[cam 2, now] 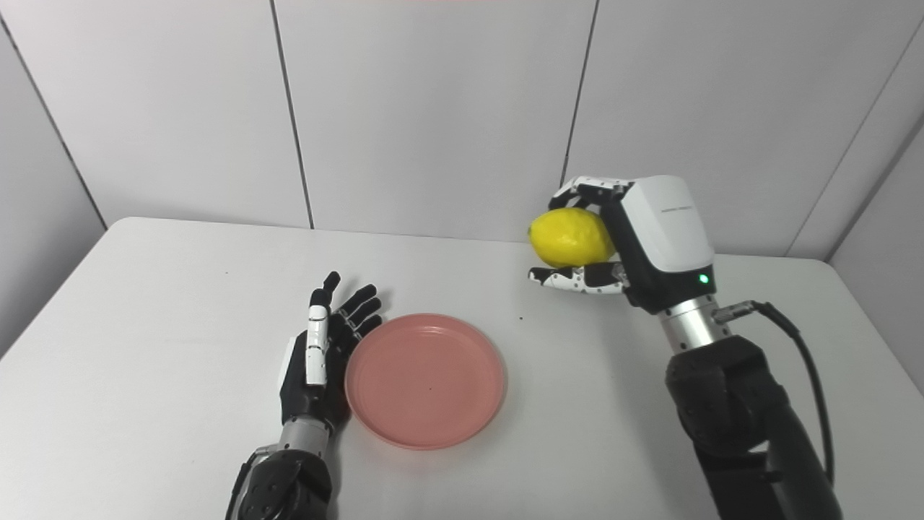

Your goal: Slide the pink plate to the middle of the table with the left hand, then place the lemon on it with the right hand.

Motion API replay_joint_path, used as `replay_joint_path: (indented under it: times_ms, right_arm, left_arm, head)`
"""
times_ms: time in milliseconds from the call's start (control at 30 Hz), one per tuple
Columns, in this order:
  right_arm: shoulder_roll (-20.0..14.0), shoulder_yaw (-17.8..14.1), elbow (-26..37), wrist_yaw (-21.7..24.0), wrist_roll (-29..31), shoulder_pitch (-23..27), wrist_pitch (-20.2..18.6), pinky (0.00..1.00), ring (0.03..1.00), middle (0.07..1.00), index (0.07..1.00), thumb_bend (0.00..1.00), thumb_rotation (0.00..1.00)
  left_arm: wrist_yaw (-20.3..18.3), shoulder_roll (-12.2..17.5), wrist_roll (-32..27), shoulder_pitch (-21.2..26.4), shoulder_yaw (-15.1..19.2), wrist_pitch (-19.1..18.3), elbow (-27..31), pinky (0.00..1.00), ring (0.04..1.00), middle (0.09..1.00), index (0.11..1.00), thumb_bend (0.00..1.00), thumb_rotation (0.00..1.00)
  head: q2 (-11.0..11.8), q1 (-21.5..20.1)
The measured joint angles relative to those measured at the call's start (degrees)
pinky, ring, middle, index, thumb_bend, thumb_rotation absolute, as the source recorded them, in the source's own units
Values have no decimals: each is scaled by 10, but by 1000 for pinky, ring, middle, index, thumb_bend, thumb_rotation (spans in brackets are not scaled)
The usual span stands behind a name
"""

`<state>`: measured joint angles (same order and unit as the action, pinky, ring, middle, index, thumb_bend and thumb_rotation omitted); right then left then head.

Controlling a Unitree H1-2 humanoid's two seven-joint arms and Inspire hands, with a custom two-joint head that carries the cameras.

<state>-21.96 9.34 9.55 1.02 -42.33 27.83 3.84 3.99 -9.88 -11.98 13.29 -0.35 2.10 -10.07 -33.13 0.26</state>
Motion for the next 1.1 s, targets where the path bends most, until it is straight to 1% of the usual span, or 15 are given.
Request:
replay_joint_path:
  times_ms: [200,433,567,667,767,900,1067,1100]
  right_arm:
    - [31,14,0,8,-15,17,0,154,214,303,480,511,149]
    - [60,33,-10,20,-23,17,1,154,214,308,480,510,155]
    - [69,46,-26,20,-24,17,1,180,243,336,480,511,154]
    - [73,58,-35,21,-30,15,1,172,235,328,482,511,154]
    - [81,72,-49,24,-35,11,1,197,262,357,484,510,154]
    - [92,82,-70,33,-31,2,1,190,254,350,485,510,155]
    - [93,96,-92,36,-34,-2,1,188,255,350,483,509,156]
    - [92,101,-95,36,-35,-2,1,188,255,349,483,509,156]
  left_arm:
    - [0,0,-2,0,0,0,1,845,838,814,961,599,879]
    - [0,0,-2,0,0,0,0,847,832,812,960,588,901]
    - [0,0,-2,0,1,0,0,869,837,811,956,593,891]
    - [0,0,-2,0,1,0,0,872,837,814,955,594,907]
    - [0,0,-1,0,0,0,0,878,840,821,956,600,901]
    - [0,0,-1,0,0,0,-1,879,842,819,964,593,921]
    - [0,0,-1,0,0,0,-2,888,841,820,963,610,901]
    - [0,0,-1,0,0,0,-2,872,835,821,962,607,907]
  head:
    - [-2,-2]
    - [-3,-2]
    - [-4,-2]
    - [-4,-2]
    - [-4,-4]
    - [-5,-4]
    - [-5,-1]
    - [-5,-1]
